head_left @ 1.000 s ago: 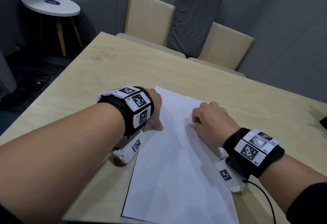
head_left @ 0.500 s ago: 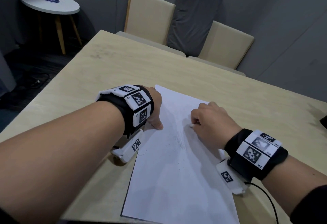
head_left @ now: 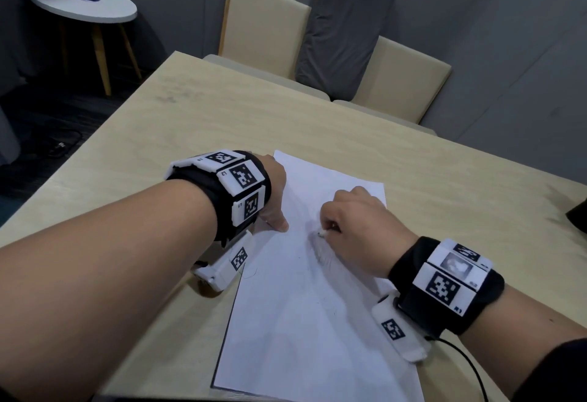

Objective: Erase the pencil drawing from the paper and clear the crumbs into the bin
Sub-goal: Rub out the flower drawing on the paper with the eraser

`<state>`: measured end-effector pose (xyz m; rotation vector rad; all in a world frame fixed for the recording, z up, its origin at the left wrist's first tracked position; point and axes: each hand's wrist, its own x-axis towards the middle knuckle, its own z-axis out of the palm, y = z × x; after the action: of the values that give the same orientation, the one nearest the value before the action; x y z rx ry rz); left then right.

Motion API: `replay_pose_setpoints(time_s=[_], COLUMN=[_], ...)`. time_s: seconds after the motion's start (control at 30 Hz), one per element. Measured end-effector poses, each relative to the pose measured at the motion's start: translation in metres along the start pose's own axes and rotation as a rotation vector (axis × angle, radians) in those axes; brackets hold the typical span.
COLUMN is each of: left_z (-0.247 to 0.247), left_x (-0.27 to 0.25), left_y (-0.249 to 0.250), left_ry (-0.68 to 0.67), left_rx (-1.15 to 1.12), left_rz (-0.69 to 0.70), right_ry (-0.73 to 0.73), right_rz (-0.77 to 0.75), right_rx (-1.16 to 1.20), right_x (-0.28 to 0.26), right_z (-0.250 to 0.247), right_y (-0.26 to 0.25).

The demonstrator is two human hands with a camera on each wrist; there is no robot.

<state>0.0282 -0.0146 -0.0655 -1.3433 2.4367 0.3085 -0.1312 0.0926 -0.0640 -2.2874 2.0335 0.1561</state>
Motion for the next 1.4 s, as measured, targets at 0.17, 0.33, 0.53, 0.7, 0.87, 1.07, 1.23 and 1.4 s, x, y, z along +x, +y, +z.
replay_pose_setpoints(time_s=[0.17, 0.33, 0.53, 0.7, 0.87, 1.07, 1.23, 1.4], left_z=[0.002, 0.001, 0.002, 0.002, 0.002, 0.003, 0.003, 0.003], left_x=[0.001, 0.000, 0.001, 0.001, 0.002, 0.003, 0.003, 0.003], left_y=[-0.001, -0.001, -0.002, -0.002, -0.001, -0.002, -0.004, -0.002], left_ry=[0.006, -0.002, 0.007, 0.010, 0.006, 0.007, 0.011, 0.010], left_rx=[-0.012, -0.013, -0.010, -0.012, -0.022, -0.030, -0.034, -0.028], left_rz=[-0.007, -0.010, -0.009, -0.008, -0.011, -0.012, -0.013, -0.011], right_ry=[-0.016, -0.026, -0.055, -0.029, -0.034, -0.034, -0.027, -0.009], right_rz=[0.048, 0.025, -0.036, 0.042, 0.009, -0.041, 0.001, 0.020], right_rx=[-0.033, -0.010, 0.030, -0.027, -0.040, -0.017, -0.022, -0.079], right_x=[0.002, 0.003, 0.000, 0.002, -0.001, -0.004, -0.004, -0.003], right_z=[-0.006, -0.005, -0.003, -0.007, -0.005, -0.003, -0.005, -0.006], right_y=[0.004, -0.002, -0.010, -0.005, -0.009, -0.014, -0.010, -0.010])
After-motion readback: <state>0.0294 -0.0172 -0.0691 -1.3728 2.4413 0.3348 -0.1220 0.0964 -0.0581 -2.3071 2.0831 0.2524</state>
